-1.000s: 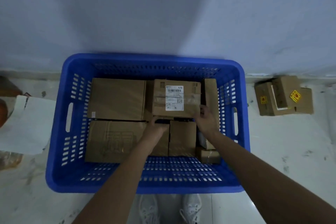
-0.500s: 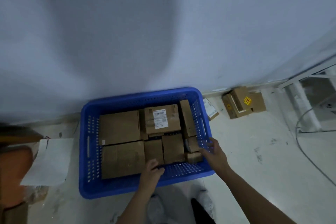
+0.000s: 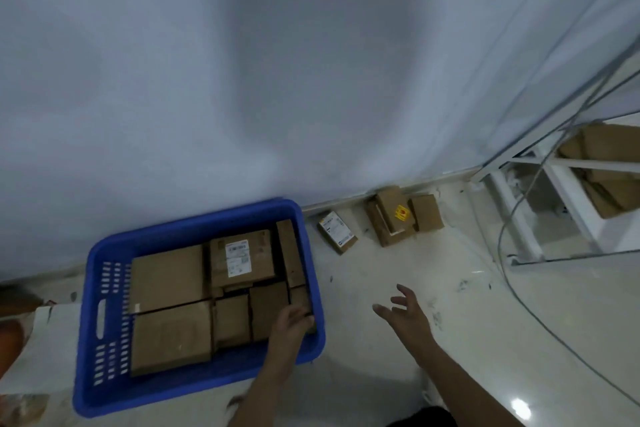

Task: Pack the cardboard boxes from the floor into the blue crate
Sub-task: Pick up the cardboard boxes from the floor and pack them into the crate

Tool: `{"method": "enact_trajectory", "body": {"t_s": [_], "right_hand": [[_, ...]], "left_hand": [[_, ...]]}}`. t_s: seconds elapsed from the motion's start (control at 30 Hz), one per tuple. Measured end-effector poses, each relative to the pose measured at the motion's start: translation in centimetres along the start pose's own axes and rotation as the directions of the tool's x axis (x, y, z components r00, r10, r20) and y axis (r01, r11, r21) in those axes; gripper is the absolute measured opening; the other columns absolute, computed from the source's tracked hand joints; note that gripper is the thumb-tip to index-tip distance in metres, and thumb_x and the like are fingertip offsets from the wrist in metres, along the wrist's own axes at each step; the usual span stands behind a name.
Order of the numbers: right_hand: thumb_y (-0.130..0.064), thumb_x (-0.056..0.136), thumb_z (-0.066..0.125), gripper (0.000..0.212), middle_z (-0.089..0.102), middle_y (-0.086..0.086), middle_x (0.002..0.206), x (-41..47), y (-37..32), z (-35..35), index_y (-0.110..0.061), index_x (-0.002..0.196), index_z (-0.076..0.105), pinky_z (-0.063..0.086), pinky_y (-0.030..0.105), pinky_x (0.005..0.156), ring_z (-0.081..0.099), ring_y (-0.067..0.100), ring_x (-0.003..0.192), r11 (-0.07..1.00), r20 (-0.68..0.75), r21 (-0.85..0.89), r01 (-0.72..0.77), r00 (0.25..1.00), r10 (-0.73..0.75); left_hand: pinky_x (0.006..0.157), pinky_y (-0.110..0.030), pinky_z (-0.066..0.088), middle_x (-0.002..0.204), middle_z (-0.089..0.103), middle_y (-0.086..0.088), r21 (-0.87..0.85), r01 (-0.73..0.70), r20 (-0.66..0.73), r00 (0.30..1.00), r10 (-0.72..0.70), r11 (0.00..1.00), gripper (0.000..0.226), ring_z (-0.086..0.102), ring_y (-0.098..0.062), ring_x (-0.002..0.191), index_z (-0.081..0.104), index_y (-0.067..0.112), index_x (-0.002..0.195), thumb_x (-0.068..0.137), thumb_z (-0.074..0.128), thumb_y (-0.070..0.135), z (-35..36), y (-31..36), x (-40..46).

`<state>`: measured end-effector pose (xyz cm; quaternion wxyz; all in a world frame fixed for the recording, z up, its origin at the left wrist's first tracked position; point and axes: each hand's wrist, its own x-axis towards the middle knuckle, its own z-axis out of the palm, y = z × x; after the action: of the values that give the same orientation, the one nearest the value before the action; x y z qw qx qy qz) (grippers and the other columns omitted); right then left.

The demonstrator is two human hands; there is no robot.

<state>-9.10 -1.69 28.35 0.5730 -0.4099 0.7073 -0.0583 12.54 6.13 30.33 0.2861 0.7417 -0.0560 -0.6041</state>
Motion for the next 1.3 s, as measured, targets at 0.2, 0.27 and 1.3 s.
{"method": "enact_trajectory", "body": {"t_s": [0.2,0.27,1.3], "right_hand": [[-0.042,0.081,0.073,0.075,0.052,0.004,0.129,4.0,-0.2,-12.0,-0.023,0.142,0.035,0.042,0.030,0.089,0.053,0.018,0.108,0.998,0.040,-0.057,-0.022,0.999,0.024],[-0.043,0.080,0.073,0.076,0.053,0.005,0.130,5.8,-0.4,-15.0,-0.022,0.142,0.035,0.044,0.033,0.094,0.051,0.017,0.105,0.997,0.045,-0.078,-0.015,0.999,0.019],[-0.081,0.053,0.065,0.106,0.062,0.005,0.120,44.0,2.9,-7.5,-0.011,0.131,0.047,0.048,0.033,0.082,0.060,0.024,0.109,0.783,0.008,-0.537,0.314,0.930,-0.367]], "left_hand": [[0.093,-0.044,0.041,0.128,0.053,-0.019,-0.140,0.042,-0.026,0.999,-0.046,0.989,0.041,0.053,-0.031,0.108,0.051,0.006,0.127,0.090,0.064,0.016,13.9,2.7,0.9],[0.091,-0.033,0.039,0.126,0.056,-0.016,-0.161,0.021,-0.007,1.000,-0.023,0.987,0.046,0.052,-0.022,0.105,0.053,0.005,0.126,0.085,0.070,0.016,16.8,3.3,1.1],[0.108,-0.040,0.036,0.143,0.041,-0.019,0.180,-0.046,-0.300,0.949,0.100,0.982,0.062,0.042,-0.035,0.130,0.035,0.002,0.142,0.098,0.032,0.045,32.1,5.0,40.8]]}}
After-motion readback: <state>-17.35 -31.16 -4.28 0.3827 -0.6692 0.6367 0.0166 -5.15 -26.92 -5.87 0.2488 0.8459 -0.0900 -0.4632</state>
